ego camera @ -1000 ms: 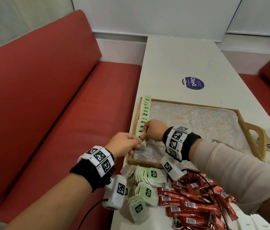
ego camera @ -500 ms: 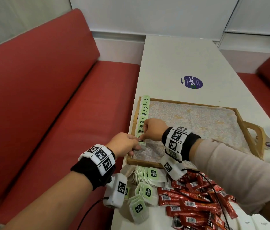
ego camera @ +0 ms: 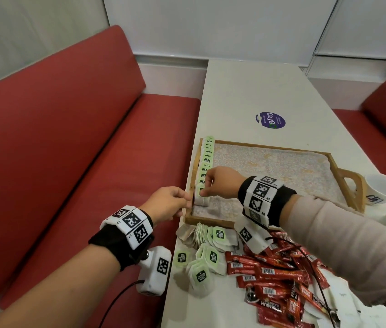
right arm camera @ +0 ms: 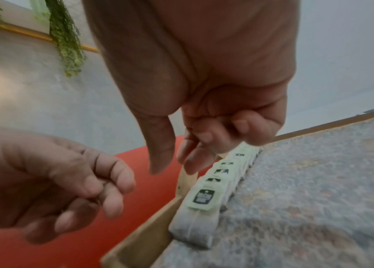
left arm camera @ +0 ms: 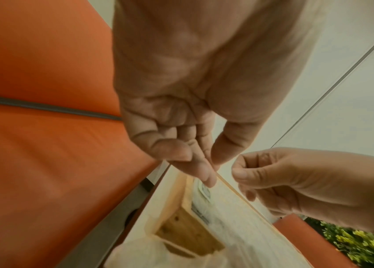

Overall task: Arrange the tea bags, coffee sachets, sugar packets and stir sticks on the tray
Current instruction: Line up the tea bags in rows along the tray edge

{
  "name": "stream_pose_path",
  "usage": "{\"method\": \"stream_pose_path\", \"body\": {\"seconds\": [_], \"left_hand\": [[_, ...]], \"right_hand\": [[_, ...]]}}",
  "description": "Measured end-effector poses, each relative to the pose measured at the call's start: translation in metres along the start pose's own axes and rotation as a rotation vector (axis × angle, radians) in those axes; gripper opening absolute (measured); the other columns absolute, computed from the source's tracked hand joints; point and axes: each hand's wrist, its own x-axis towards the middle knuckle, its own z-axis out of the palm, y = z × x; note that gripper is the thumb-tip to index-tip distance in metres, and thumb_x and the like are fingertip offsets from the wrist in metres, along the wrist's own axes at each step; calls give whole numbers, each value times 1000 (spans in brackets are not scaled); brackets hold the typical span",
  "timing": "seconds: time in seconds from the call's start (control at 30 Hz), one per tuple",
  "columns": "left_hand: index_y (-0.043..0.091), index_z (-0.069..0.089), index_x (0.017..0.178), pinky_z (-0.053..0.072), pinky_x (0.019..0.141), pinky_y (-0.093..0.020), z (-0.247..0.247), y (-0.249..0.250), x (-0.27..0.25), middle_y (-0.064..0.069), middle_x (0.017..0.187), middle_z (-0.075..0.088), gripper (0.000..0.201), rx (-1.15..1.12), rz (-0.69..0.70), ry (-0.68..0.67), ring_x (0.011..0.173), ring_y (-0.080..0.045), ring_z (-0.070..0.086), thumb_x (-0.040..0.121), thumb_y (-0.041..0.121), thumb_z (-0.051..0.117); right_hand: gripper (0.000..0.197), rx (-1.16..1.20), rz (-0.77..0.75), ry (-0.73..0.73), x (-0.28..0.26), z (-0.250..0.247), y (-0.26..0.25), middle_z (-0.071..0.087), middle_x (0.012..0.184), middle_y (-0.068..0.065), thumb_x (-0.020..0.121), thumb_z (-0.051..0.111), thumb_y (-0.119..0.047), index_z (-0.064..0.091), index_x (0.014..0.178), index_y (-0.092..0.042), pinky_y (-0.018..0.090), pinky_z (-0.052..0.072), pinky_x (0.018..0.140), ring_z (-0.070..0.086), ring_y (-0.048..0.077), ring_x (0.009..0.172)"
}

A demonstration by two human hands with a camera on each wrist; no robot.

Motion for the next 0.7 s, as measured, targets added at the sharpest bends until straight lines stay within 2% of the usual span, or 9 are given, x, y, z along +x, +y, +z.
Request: {"method": "stream_pose_path", "body": {"seconds": [0.07, 0.2, 0.3, 0.4, 0.47, 0.57, 0.63, 0.7], "left_hand": [[14, 61, 89, 32, 37, -13, 0, -5, -10, 9, 64, 60, 11, 7, 1, -7, 50, -5, 49, 90, 4, 57], [14, 59, 83, 30, 36, -13, 3, -16, -29, 5, 62, 60, 15, 20, -5, -35, 43, -1, 49, 88, -1, 57], [15, 58, 82, 30, 37, -13, 8, -23, -41, -3, 73, 61, 15, 59, -12, -66, 49, -6, 49, 88, 1, 57], [17, 59, 81, 32, 38, -14, 13, -30, -52, 5, 70, 63, 16, 116, -21, -77, 51, -5, 49, 88, 3, 58], [17, 58, 82, 33, 39, -14, 17, -35, -57, 8, 70, 64, 16, 136, -38, -95, 51, -5, 50, 89, 2, 56], [17, 56, 82, 35, 40, -15, 22, -41, -61, 5, 71, 63, 16, 154, -59, -112, 54, -8, 52, 88, 2, 57], [17, 54, 81, 34, 39, -16, 25, -45, -64, 2, 67, 60, 15, 167, -66, -116, 54, -9, 53, 88, 4, 60], [16, 51, 80, 33, 36, -15, 27, -47, -68, -2, 65, 56, 16, 180, -74, -116, 56, -11, 53, 88, 7, 61]], "right_hand": [[21, 45, -22, 4, -13, 0, -2, 59, 71, -5, 80, 74, -31, 60, 80, -15, 25, 44, 64, 53, 10, 67], [20, 93, -60, -13, -43, 6, -3, 60, 72, -8, 80, 74, -31, 66, 87, -13, 28, 47, 73, 54, 7, 68], [17, 104, -86, -21, -62, 16, -2, 57, 70, -11, 80, 74, -28, 68, 89, -15, 23, 43, 66, 50, 2, 64], [18, 126, -100, -86, -78, 28, -1, 55, 68, -11, 77, 77, -25, 68, 91, -19, 21, 41, 62, 50, 4, 62], [25, 125, -122, -129, -87, 37, -1, 53, 66, -10, 74, 80, -23, 68, 95, -21, 22, 39, 61, 47, 5, 59], [39, 32, -173, -150, -97, 52, -3, 50, 65, -12, 69, 83, -25, 68, 105, -27, 19, 35, 56, 45, 2, 57], [46, -64, -222, -142, -102, 61, -6, 52, 73, -15, 67, 83, -28, 66, 110, -31, 17, 33, 54, 47, 2, 64], [51, -102, -246, -128, -103, 68, -8, 57, 89, -16, 65, 83, -30, 65, 112, -33, 19, 40, 60, 53, 7, 77]]}}
